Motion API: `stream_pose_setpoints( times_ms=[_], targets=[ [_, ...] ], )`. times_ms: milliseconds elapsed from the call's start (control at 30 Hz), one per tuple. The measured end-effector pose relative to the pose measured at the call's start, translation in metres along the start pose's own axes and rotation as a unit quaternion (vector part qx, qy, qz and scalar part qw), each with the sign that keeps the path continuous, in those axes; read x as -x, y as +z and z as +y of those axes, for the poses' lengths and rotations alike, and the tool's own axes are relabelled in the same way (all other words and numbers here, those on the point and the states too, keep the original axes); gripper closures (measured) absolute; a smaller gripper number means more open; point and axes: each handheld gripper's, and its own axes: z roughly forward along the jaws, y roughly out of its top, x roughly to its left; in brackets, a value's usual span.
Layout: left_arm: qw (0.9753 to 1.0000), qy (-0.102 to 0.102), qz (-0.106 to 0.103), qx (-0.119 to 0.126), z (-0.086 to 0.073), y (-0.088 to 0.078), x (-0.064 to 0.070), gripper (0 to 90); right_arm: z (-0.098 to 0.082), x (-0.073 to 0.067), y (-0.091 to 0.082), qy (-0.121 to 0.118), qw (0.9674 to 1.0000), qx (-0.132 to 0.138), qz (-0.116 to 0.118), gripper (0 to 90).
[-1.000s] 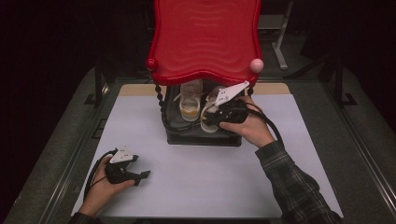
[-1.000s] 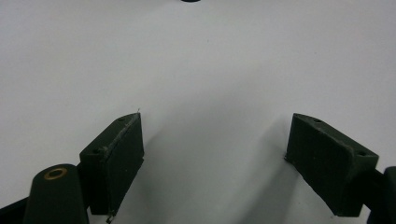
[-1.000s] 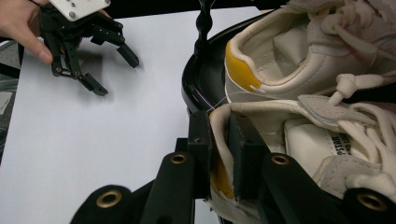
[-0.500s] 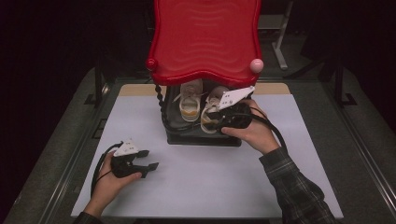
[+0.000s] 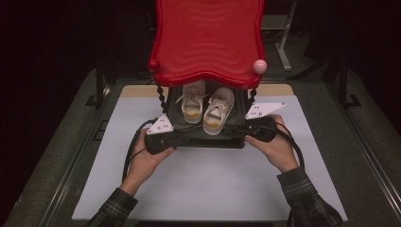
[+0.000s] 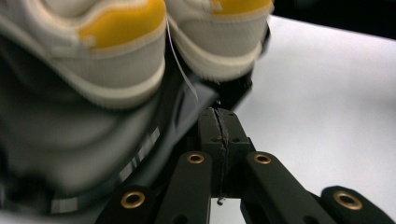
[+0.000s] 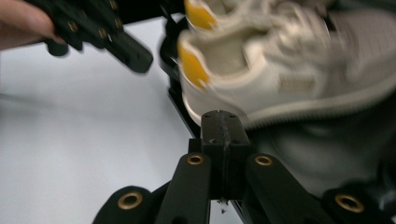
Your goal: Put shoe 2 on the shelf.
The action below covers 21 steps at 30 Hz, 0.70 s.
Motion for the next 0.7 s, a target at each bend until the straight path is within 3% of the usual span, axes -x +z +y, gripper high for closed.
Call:
stream_pose_setpoints(
  times_ms=[200,300,367,400,567,700],
  targets=[
    [0.9998,-0.003,0.012,0.013,0.017,0.02,-0.006,89.8,-0.01,0.004,0.014,0.021,0.9997,-0.005,-0.013,89.8],
    [0.9998,-0.001,0.008,0.019,0.022,0.028,-0.008,89.6,-0.009,0.005,0.021,0.028,0.9994,-0.001,-0.021,89.9],
    [0.9998,0.003,0.002,0.019,0.024,0.033,-0.007,89.5,-0.008,0.004,0.024,0.031,0.9992,-0.001,-0.025,89.9],
    [0.9998,0.01,0.011,0.012,0.025,0.034,-0.006,89.7,-0.007,0.004,0.026,0.033,0.9991,-0.002,-0.025,89.8],
    [0.9998,0.012,0.008,0.014,0.026,0.036,-0.006,89.8,-0.005,0.005,0.026,0.033,0.9988,0.0,-0.037,89.9],
    [0.9998,0.019,0.006,0.008,0.029,0.041,-0.003,89.8,-0.004,0.007,0.025,0.034,0.9974,0.005,-0.063,89.9]
  ],
)
